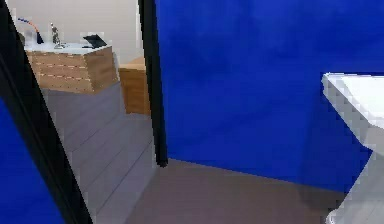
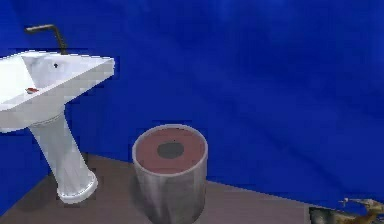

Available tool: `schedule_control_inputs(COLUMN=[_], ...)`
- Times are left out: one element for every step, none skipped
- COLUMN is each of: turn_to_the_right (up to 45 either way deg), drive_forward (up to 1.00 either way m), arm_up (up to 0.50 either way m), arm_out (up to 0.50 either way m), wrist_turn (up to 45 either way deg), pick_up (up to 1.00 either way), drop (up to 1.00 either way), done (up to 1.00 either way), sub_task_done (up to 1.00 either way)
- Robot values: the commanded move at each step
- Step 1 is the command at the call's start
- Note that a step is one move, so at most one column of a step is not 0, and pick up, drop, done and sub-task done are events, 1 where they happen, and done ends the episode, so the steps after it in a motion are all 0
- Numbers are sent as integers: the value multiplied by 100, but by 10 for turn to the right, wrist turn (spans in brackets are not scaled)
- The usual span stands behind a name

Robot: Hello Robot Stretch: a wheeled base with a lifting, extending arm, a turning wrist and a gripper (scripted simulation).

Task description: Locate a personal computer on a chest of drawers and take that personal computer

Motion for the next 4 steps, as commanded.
schedule_control_inputs(turn_to_the_right=[-30, 0, -240, 0], drive_forward=[0, 55, 0, 60], arm_up=[0, 0, 0, 0], arm_out=[0, 0, 0, 0], wrist_turn=[0, 0, 0, 0], pick_up=[0, 0, 0, 0], drop=[0, 0, 0, 0], done=[0, 0, 0, 0], sub_task_done=[0, 0, 0, 0])
